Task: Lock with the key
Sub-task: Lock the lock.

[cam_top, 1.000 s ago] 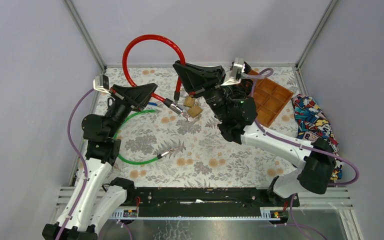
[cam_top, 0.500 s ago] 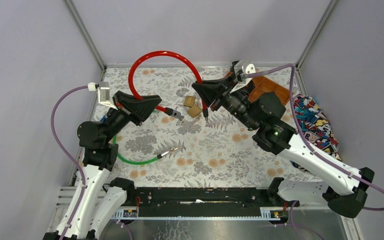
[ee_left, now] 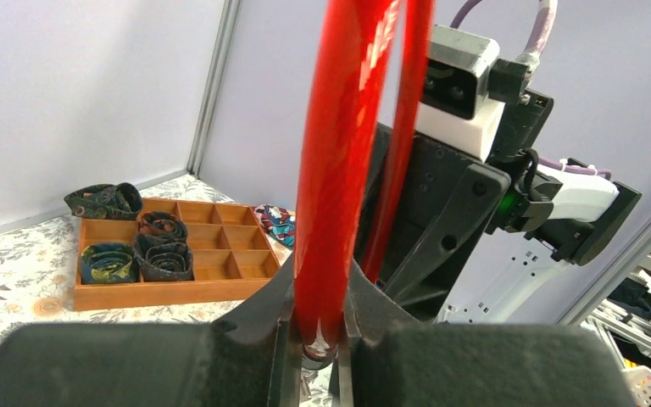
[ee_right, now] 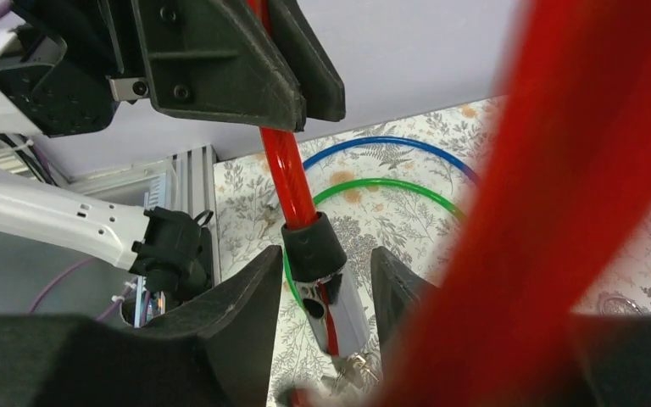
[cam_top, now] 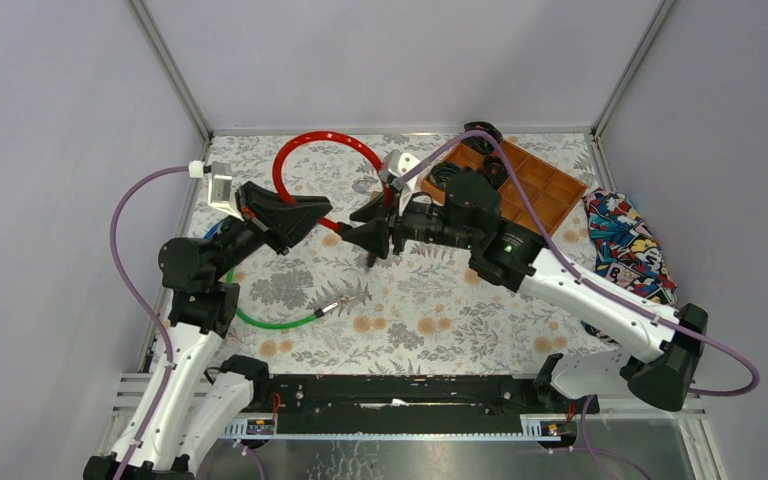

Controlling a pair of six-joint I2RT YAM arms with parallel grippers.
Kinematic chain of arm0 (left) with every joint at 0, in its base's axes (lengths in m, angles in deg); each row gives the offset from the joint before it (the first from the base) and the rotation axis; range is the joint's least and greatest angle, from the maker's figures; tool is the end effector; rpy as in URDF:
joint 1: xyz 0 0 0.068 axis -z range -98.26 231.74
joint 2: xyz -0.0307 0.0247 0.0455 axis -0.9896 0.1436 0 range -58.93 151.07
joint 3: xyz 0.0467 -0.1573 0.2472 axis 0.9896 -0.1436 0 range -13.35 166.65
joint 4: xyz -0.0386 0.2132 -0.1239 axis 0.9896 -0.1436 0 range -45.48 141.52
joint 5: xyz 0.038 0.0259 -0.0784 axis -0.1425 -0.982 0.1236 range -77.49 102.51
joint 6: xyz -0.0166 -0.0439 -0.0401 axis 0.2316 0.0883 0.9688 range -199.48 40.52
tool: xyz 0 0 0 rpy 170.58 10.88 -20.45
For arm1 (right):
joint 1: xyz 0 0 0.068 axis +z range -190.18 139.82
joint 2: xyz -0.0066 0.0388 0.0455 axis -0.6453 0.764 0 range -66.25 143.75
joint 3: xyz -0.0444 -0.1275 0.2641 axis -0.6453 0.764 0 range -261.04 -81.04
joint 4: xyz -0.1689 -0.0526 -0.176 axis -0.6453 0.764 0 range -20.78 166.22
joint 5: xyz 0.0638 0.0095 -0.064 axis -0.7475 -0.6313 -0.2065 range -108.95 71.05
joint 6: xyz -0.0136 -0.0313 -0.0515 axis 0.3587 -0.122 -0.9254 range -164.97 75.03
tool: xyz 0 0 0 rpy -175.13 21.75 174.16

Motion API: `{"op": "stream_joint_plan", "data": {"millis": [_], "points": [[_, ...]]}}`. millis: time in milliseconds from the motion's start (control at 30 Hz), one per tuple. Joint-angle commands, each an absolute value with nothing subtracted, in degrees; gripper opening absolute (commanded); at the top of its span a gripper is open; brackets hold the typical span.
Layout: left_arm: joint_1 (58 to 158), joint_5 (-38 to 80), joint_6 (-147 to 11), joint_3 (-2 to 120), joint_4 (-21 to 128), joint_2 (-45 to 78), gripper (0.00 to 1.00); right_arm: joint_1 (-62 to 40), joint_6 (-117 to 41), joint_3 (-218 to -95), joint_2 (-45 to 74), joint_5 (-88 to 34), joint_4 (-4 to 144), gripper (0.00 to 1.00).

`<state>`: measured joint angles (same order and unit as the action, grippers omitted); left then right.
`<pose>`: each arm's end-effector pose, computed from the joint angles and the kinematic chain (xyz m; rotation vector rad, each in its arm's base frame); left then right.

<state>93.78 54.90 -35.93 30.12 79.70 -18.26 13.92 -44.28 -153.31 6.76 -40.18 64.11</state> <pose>0.1139 -0.0563 0.4287 0.4071 1.2056 -1.2250 0.1538 0.2414 0.4553 -0.9831 1.2517 1.0342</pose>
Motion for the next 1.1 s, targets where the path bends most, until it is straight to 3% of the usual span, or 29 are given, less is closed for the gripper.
{"op": "stream_joint_plan", "data": {"millis": [0, 200, 400, 533, 700, 767, 867, 1067], "points": [[94.50, 53.39, -32.79, 32.80, 86.00, -18.02, 0.00, 14.04, -47.04, -157.80, 8.01, -44.99, 63.75, 0.51], [94.93, 52.85, -30.25, 32.79, 86.95, -17.91, 0.00, 14.00, -51.58, -157.63, 8.77, -44.30, 66.15, 0.61], [94.93, 52.08, -27.11, 32.80, 88.64, -17.83, 0.00, 14.04, -53.45, -157.38, 9.36, -47.54, 67.99, 0.59], [94.93, 52.00, -24.19, 32.65, 90.20, -17.77, 0.00, 14.09, -52.69, -155.60, 8.67, -46.65, 65.26, 0.43], [94.99, 52.54, -21.99, 32.11, 91.43, -17.96, 0.00, 14.04, -52.05, -156.66, 8.26, -45.87, 64.79, 0.00], [95.07, 53.72, -19.43, 31.23, 92.75, -18.18, 0.00, 13.91, -51.85, -157.54, 7.79, -46.05, 64.95, 0.00], [95.52, 54.68, -19.71, 29.29, 93.79, -19.08, 0.43, 13.59, -50.22, -157.59, 6.30, -48.87, 63.18, 0.00], [99.34, 55.83, -22.00, 27.03, 94.35, -18.57, 0.48, 13.56, -46.79, -158.55, 5.29, -54.04, 59.23, 0.00]]}}
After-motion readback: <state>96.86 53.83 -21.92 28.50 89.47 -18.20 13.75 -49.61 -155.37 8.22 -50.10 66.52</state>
